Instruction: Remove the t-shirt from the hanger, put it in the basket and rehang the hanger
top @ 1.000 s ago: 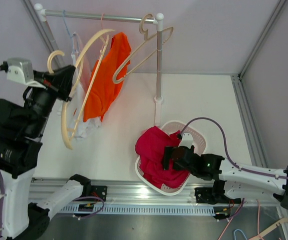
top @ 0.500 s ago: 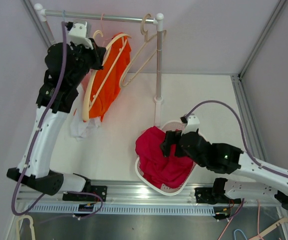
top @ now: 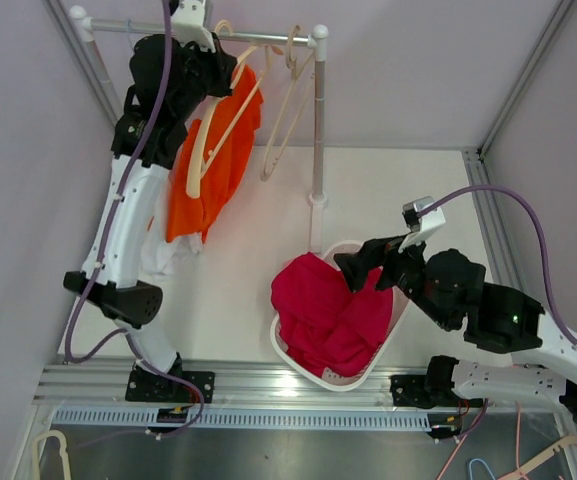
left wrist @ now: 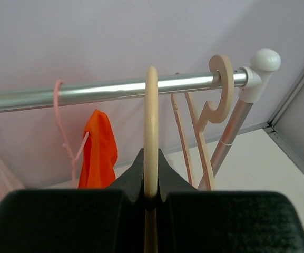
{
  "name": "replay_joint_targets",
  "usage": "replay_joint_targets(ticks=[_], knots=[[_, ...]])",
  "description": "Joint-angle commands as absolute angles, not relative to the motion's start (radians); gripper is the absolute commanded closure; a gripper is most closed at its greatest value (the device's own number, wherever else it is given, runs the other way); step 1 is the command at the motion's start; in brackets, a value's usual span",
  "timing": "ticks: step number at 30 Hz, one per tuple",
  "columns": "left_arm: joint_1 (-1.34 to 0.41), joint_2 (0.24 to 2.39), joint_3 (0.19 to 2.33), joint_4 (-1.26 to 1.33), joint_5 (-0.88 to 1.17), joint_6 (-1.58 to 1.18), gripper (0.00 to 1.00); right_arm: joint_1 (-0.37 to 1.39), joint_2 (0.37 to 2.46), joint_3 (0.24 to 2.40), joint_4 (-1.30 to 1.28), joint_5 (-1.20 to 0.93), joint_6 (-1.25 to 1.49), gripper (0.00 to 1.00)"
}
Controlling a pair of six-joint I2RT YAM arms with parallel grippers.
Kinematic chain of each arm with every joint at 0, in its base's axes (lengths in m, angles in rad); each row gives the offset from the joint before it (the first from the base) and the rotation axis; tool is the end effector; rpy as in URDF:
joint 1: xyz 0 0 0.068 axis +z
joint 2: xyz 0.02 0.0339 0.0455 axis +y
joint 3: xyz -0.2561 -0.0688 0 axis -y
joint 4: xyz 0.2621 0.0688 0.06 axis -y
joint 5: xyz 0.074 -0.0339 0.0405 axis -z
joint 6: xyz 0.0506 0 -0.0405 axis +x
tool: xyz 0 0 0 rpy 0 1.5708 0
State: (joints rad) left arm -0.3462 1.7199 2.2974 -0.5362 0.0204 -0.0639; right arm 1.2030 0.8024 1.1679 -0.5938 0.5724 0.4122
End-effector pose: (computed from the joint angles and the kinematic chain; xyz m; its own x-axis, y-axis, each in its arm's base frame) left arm 0.3471 -0.1263 0.5653 0.0159 -0.0736 -0.9972 0.3602 0.9308 -0.0630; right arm 0.0899 0.1571 0.4210 -0.3128 0.1248 -0.9416 -0.5123 0.8126 0.2779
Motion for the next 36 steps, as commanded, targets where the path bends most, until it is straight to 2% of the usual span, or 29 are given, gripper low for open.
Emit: replay_joint_targets(ticks=[1,6,11,16,23,28,36], knots=[[-0.341,1.796,2.37,-0.526,0.057,-0.098,0.99,1.204,0.804,1.161,-0.466,0.626,0.27,0.01],[-0.342,1.899,2.459,-0.514,0.078,-0.115,0.99,1.206,0.792,1.157,-0.407,0.604,0.224,0.01],[-0.342,1.933,2.461,-0.462,0.107,-0.152,0.99,1.204,0.766,1.16,-0.403,0.618,0.198,0.01],[-0.342,1.931,2.428,-0.382,0.178,-0.218,0.99,1.204,0.755,1.14,-0.434,0.606,0.209,0.01],[-0.365,1.844,2.312,-0.304,0.166,-0.223,0.99,1.204,0.719,1.081,-0.417,0.614,0.233,0.0],[-0.368,1.969,2.546,-0.405,0.161,-0.21,0.99,1.204,0.732,1.094,-0.417,0.606,0.238,0.0],[-0.376,2.009,2.484,-0.285,0.16,-0.25,0.99,1.204,0.698,1.081,-0.446,0.589,0.29,0.01]])
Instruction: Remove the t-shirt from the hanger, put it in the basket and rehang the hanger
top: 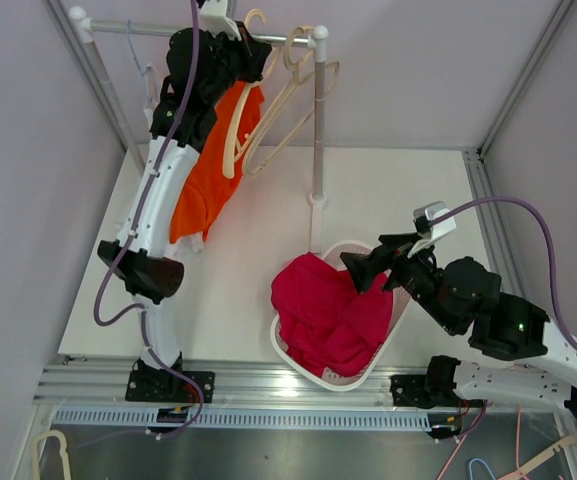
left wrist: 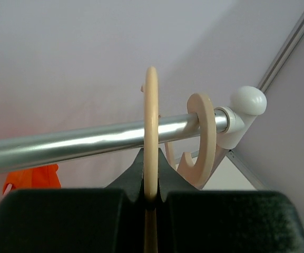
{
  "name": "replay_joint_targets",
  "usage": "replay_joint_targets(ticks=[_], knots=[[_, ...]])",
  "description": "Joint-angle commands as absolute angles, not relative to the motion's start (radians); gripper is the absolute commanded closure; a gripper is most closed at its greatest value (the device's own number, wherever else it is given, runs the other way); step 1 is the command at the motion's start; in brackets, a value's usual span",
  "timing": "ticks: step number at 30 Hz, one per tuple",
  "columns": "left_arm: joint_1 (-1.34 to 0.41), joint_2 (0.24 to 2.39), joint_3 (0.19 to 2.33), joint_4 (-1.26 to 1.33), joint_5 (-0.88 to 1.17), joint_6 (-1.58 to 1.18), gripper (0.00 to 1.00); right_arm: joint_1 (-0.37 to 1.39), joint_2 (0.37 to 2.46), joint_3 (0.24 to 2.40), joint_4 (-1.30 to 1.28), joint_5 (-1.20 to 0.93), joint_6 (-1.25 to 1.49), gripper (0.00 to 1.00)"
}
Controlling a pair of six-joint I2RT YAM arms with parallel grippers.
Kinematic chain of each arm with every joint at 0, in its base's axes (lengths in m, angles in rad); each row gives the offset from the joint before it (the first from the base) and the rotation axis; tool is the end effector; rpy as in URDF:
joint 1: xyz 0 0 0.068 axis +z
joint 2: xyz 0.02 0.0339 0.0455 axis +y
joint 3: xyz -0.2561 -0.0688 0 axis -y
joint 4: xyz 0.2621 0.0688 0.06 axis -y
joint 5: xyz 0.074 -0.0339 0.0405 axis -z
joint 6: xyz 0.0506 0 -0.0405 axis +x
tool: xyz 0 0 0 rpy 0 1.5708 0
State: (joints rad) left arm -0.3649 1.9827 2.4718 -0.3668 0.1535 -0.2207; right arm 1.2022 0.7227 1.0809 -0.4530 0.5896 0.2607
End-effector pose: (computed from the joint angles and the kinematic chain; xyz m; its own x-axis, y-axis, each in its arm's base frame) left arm 0.4165 -0.1674 0.5394 0.0030 -0.2327 -0.9725 0.5074 0.8384 -0.1991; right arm 0.0867 0.1465 0.4200 -0.1814 0.1250 -0.9754 -0.5476 0.8110 0.2057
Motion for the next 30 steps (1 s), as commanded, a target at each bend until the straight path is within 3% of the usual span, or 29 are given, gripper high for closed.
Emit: replay_joint_targets(ticks=[1,17,18,22,24,30], knots=[[-0.382,2.017,2.484,-0.285,0.161,-0.244,0.99,1.204,0.693,1.08,-0.452,0.589,0.298,0.01],[-0.439,2.045,2.407,-0.256,0.276,-0.213,0.98,1.203,0.632,1.039,-0.462,0.563,0.333,0.0],[-0.44,2.008,2.39,-0.259,0.29,-0.213,0.91,1.204,0.635,1.04,-0.457,0.564,0.328,0.01],[-0.44,1.881,2.231,-0.229,0.337,-0.203,0.48,1.203,0.661,1.051,-0.425,0.549,0.301,0.01],[-0.44,1.791,2.147,-0.221,0.321,-0.198,0.36,1.203,0.675,1.054,-0.411,0.549,0.298,0.01],[-0.411,1.591,2.057,-0.283,0.249,-0.181,0.25,1.203,0.698,1.06,-0.394,0.526,0.316,0.01]])
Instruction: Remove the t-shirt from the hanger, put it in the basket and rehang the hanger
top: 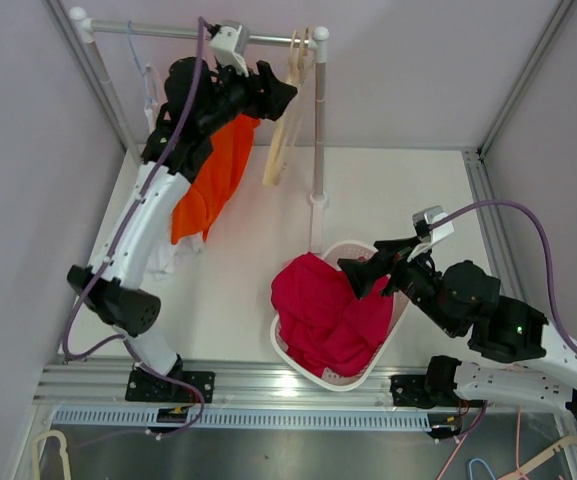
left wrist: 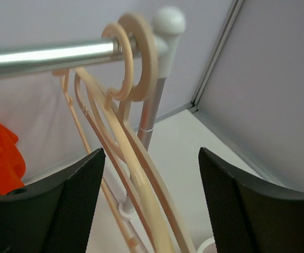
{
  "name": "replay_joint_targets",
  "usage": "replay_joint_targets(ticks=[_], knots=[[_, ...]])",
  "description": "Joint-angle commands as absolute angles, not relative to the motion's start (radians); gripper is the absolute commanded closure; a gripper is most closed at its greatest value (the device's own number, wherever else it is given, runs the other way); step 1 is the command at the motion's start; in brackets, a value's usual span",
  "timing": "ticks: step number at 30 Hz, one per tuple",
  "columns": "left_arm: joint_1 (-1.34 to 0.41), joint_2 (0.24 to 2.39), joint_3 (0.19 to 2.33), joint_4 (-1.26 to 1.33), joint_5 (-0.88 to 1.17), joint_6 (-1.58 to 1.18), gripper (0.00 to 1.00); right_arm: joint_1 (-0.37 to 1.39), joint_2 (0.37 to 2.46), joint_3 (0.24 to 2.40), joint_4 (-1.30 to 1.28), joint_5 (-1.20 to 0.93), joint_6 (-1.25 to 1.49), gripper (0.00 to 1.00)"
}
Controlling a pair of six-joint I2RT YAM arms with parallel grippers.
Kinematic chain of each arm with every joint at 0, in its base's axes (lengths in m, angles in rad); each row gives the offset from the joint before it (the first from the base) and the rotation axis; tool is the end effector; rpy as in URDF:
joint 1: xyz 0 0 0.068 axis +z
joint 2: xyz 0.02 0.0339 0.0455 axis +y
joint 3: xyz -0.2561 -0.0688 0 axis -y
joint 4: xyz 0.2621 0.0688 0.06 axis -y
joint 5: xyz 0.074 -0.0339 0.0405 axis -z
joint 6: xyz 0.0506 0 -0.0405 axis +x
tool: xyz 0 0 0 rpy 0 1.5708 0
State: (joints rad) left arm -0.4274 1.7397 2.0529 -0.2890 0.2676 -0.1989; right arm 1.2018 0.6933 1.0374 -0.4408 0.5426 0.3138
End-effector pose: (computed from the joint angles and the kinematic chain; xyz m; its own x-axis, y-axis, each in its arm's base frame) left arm 0.3736 -0.1849 0.5068 -0.1049 -0.1616 -0.9813 0.6320 0.7510 -0.1913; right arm 0.0844 0.1457 0.4107 -0.2225 0.1577 -0.9621 -0.5727 0.7775 0.2598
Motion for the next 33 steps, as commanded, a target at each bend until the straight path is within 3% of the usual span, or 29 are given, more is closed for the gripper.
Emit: replay_joint_targets(ticks=[1,5,9,15,19,29,33], knots=[[-0.402,1.553,2.06,-0.3,0.238,-0.184,0.23,1.204,0.703,1.061,-0.393,0.52,0.318,0.0],[-0.358,1.493,2.048,-0.359,0.158,-0.178,0.21,1.206,0.713,1.066,-0.391,0.506,0.319,0.01],[-0.29,1.515,2.026,-0.362,0.075,-0.135,0.27,1.204,0.715,1.066,-0.397,0.494,0.328,0.01],[-0.215,1.764,2.372,-0.552,0.069,-0.152,0.3,1.206,0.701,1.075,-0.399,0.495,0.321,0.0],[-0.215,1.825,2.411,-0.549,0.057,-0.118,0.37,1.206,0.706,1.097,-0.419,0.514,0.307,0.01],[-0.21,1.905,2.415,-0.5,-0.046,-0.092,0.34,1.206,0.692,1.132,-0.46,0.551,0.284,0.0],[-0.21,1.928,2.405,-0.483,-0.054,-0.094,0.5,1.203,0.683,1.115,-0.466,0.571,0.285,0.0]])
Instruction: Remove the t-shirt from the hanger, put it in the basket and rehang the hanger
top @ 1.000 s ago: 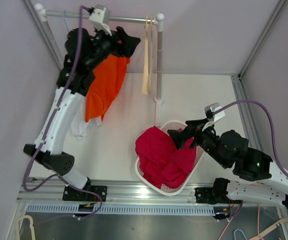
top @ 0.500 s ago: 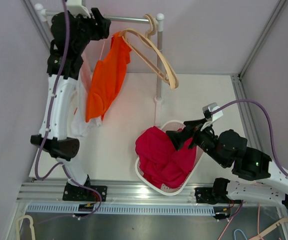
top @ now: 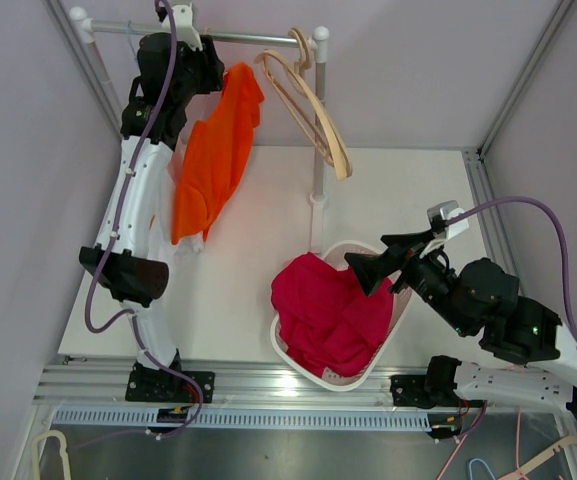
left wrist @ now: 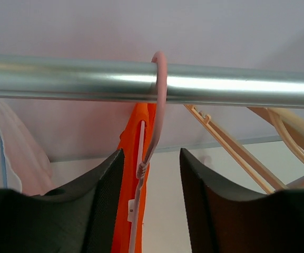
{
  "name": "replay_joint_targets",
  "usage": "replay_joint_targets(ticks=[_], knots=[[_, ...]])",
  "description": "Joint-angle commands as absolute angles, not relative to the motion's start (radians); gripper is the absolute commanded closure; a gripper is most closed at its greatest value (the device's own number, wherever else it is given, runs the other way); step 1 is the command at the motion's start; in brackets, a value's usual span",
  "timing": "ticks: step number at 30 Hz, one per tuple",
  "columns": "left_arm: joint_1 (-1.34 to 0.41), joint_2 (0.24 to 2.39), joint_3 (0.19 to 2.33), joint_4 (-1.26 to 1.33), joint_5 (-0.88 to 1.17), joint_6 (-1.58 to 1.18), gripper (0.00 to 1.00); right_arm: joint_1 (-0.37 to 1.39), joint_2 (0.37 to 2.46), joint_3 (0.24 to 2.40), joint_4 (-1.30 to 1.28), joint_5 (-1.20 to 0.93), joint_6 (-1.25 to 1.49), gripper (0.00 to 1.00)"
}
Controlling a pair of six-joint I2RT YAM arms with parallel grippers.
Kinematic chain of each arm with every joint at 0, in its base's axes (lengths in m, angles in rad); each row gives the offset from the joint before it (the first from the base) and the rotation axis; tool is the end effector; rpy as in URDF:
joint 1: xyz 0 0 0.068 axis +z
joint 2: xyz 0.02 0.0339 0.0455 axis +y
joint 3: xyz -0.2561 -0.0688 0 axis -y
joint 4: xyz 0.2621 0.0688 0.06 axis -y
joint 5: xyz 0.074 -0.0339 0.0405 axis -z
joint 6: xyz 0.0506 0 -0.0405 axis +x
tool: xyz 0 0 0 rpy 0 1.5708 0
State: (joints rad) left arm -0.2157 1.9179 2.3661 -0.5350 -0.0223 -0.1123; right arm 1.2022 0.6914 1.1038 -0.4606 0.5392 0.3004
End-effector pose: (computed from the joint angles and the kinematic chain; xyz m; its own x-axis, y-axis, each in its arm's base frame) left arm 0.4315 -0.0934 0.5112 -0.1057 -0.0915 -0.9902 0.1816 0.9772 -0.1097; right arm 0.0805 0.1362 0.4312 -0.1988 0.1901 -0.9614 -0.5830 0.7656 0.2719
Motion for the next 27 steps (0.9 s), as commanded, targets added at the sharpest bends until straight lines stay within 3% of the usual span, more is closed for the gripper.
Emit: replay_joint_targets(ticks=[1,12,13,14,15,27], knots=[[-0.21,1.933,2.402,-0.485,-0.052,-0.094,0.51,1.204,0.681,1.114,-0.468,0.58,0.285,0.01],[-0.21,1.907,2.333,-0.482,-0.107,-0.123,0.49,1.203,0.681,1.08,-0.416,0.581,0.291,0.01],[-0.21,1.899,2.312,-0.476,-0.118,-0.123,0.56,1.203,0.681,1.08,-0.413,0.58,0.29,0.0],[-0.21,1.898,2.312,-0.469,-0.118,-0.12,0.9,1.204,0.683,1.081,-0.411,0.577,0.29,0.01],[-0.21,1.899,2.315,-0.469,-0.118,-0.12,0.99,1.204,0.681,1.081,-0.41,0.577,0.29,0.01],[-0.216,1.789,2.41,-0.44,-0.064,-0.147,1.0,1.203,0.678,1.071,-0.411,0.571,0.304,0.01]])
